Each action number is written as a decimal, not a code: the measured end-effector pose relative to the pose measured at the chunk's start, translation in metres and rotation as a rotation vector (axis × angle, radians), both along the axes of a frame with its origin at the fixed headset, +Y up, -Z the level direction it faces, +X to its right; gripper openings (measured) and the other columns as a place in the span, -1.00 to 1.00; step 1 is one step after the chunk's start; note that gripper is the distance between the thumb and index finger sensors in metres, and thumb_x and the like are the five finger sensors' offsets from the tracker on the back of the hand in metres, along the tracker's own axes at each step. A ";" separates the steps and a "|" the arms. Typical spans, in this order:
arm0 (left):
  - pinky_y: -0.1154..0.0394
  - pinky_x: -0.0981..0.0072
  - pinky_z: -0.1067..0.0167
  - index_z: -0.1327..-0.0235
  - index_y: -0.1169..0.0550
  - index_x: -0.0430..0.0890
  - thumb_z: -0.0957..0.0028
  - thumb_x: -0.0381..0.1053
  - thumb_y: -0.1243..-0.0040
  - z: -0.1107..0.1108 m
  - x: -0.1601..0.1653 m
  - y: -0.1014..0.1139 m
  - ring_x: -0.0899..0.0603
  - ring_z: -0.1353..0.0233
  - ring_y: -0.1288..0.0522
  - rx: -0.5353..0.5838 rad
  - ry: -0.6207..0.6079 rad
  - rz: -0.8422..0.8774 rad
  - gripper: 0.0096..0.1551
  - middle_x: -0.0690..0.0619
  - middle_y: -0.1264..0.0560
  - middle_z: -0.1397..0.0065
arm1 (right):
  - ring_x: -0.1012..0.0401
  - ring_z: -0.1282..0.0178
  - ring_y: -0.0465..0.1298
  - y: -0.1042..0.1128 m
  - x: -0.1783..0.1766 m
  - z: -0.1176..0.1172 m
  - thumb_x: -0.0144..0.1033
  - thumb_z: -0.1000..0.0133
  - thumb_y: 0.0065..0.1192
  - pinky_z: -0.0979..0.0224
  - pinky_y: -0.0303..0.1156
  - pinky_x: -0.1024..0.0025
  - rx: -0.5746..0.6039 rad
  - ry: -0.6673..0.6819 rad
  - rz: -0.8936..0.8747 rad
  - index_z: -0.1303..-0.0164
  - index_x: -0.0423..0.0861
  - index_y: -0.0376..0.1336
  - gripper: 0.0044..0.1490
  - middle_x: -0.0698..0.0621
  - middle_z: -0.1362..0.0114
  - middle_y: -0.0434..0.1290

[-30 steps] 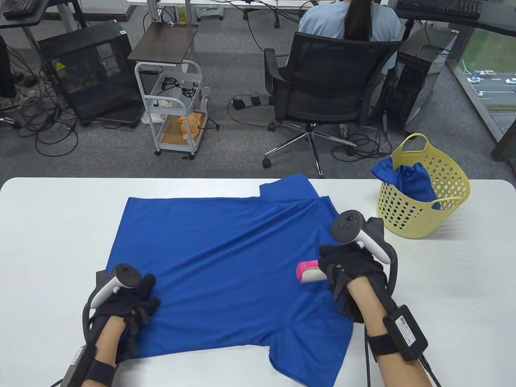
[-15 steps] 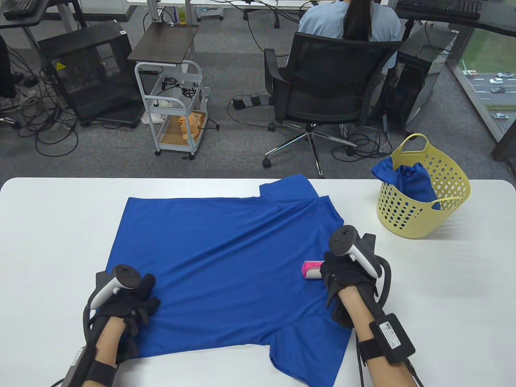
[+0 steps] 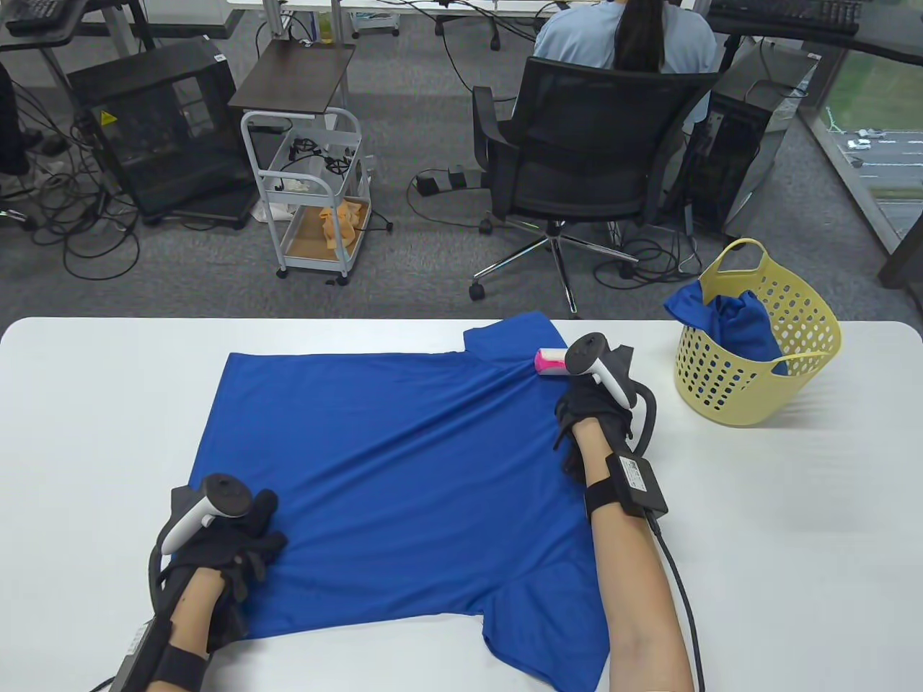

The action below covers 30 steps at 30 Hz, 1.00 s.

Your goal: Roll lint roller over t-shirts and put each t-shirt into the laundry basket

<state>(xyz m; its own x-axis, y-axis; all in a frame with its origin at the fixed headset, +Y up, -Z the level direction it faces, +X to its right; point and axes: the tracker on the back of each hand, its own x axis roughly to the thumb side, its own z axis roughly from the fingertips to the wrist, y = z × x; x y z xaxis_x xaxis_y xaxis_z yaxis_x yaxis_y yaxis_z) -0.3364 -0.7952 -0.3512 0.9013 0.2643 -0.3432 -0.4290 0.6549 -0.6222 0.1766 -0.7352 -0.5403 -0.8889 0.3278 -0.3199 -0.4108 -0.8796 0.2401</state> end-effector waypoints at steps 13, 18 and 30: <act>0.26 -0.35 -0.49 -0.55 0.30 0.25 -0.16 0.35 0.12 -0.001 -0.017 0.034 -0.24 -0.71 0.37 0.187 -0.014 0.055 -0.07 0.14 0.28 -0.72 | 0.03 -0.28 0.47 0.096 -0.016 0.132 -0.39 -0.21 0.06 -0.19 0.56 0.21 0.528 0.303 -0.091 -0.56 -0.08 -0.38 -0.07 -0.24 -0.63 0.07; 0.27 -0.20 -0.53 -0.58 0.20 0.17 -0.15 0.32 0.07 0.020 0.012 0.104 -0.14 -0.73 0.33 0.488 -0.054 0.167 -0.09 0.15 0.17 -0.73 | 0.03 -0.29 0.48 0.110 -0.038 0.202 -0.40 -0.20 0.09 -0.21 0.56 0.21 0.670 0.362 -0.234 -0.57 -0.11 -0.31 -0.10 -0.25 -0.63 0.08; -0.41 -0.21 -0.40 -0.58 -0.12 -0.05 -0.11 0.29 -0.04 0.088 0.179 0.144 -0.23 -0.56 -0.49 0.727 -0.292 0.498 -0.14 -0.04 -0.31 -0.61 | 0.00 -0.44 0.42 0.080 -0.137 0.259 -0.40 -0.17 0.17 -0.39 0.51 0.09 0.726 0.611 -0.225 -0.54 -0.09 -0.30 -0.06 -0.15 -0.67 0.05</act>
